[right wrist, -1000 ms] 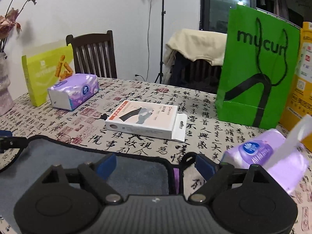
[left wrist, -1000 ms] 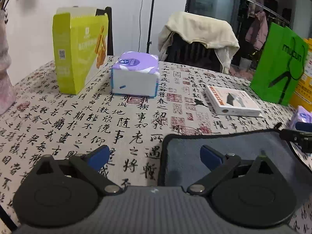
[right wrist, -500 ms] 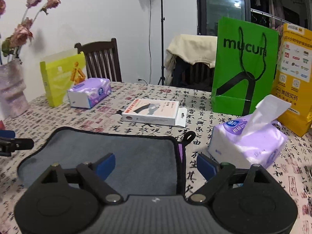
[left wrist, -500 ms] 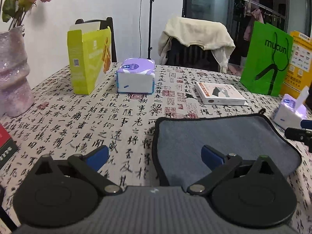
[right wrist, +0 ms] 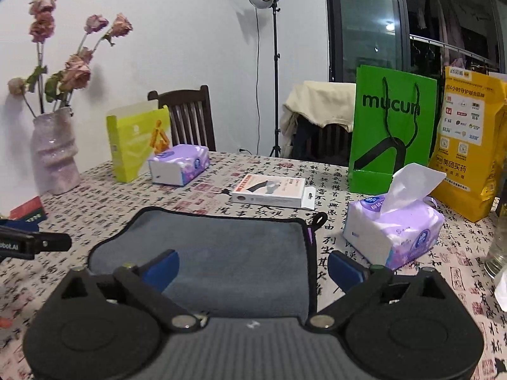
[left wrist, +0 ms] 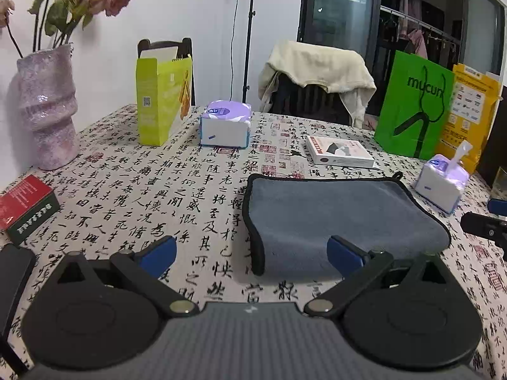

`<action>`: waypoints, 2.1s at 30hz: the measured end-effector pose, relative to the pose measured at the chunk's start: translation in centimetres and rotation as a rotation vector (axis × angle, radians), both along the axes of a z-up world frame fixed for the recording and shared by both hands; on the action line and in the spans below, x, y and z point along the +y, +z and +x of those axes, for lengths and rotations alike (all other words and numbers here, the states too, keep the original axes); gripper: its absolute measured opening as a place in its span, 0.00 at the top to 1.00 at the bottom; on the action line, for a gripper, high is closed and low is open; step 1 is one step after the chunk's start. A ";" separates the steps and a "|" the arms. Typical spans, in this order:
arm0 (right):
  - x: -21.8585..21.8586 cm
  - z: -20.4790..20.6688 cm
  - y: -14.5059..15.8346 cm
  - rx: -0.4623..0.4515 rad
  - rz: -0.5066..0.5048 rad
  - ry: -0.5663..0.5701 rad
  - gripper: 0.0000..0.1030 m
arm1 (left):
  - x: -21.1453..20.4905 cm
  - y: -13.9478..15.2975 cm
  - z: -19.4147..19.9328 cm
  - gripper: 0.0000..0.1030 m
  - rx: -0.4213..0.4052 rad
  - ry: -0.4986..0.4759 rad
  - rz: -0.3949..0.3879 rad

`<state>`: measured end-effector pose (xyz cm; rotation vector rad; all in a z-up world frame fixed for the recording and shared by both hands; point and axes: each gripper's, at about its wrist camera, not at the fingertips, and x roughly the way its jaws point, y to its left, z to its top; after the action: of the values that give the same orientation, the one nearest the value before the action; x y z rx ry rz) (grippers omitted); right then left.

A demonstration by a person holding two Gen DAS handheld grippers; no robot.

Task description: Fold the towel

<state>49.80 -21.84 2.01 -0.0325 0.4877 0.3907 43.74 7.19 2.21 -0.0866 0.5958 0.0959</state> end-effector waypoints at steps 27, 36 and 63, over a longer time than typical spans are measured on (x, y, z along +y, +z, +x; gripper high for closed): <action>-0.6 -17.7 1.6 -0.087 -0.008 0.013 0.00 | -3.2 0.3 -17.9 0.00 -0.151 -0.040 0.044; -0.9 -23.3 0.5 -0.093 0.004 0.014 0.00 | -4.2 -0.7 -23.6 0.00 -0.185 -0.029 0.077; 0.8 -39.6 -0.6 -0.138 0.034 -0.002 0.00 | -5.3 -1.0 -37.7 0.00 -0.238 -0.064 0.097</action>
<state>10.20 -21.04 1.44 -0.0263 0.3445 0.3919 6.07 1.92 1.19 0.0157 0.3550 0.0515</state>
